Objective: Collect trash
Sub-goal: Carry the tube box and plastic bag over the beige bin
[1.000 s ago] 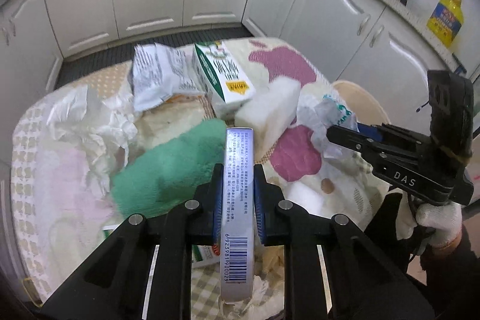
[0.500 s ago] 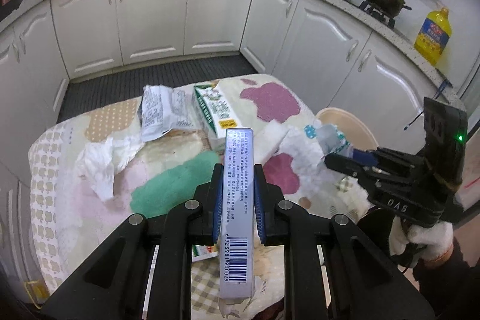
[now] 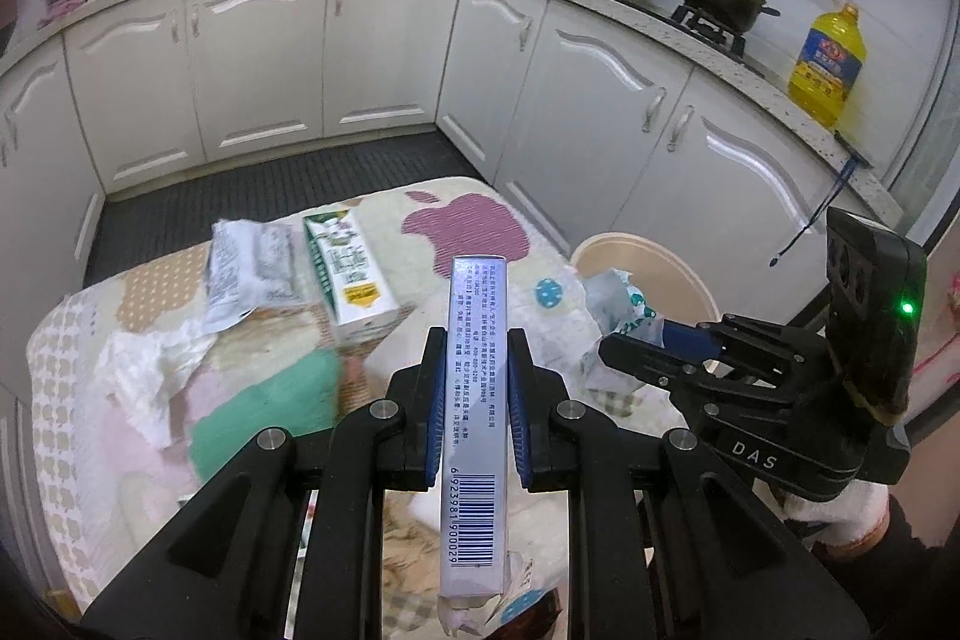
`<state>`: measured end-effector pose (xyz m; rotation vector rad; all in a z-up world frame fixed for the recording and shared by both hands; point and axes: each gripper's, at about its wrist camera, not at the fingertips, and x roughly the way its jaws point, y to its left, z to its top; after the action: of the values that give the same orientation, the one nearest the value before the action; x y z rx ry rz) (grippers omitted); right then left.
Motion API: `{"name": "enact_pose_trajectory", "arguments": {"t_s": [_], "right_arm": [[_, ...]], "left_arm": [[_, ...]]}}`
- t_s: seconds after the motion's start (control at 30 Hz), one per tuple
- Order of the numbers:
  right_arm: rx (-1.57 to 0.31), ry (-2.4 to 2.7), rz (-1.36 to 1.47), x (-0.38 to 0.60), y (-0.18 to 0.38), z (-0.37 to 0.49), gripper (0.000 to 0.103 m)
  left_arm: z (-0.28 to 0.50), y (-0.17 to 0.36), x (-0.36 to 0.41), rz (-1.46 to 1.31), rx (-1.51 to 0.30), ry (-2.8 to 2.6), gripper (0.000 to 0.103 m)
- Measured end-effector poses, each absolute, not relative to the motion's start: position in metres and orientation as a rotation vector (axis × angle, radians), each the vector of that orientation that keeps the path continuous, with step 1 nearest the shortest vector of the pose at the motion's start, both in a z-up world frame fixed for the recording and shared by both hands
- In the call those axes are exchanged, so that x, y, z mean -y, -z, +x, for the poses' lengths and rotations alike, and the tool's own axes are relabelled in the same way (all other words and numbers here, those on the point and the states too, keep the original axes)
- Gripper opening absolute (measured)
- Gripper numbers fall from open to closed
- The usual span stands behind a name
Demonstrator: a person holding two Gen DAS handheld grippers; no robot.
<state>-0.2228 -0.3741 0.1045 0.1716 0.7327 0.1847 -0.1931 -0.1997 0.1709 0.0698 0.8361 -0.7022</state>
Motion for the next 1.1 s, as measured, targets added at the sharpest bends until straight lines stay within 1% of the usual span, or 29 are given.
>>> {"name": "enact_pose_trajectory", "arguments": {"t_s": [0.5,1.1], "right_arm": [[-0.695,-0.079,0.203,0.427,-0.114,-0.249,0.024],[-0.69,0.097,0.273,0.52,-0.105,-0.283,0.024]], "left_arm": [[-0.199,-0.177,0.268,0.094,-0.826,0.79,0.016],[-0.198,-0.163,0.371,0.127,-0.848,0.88,0.016]]}}
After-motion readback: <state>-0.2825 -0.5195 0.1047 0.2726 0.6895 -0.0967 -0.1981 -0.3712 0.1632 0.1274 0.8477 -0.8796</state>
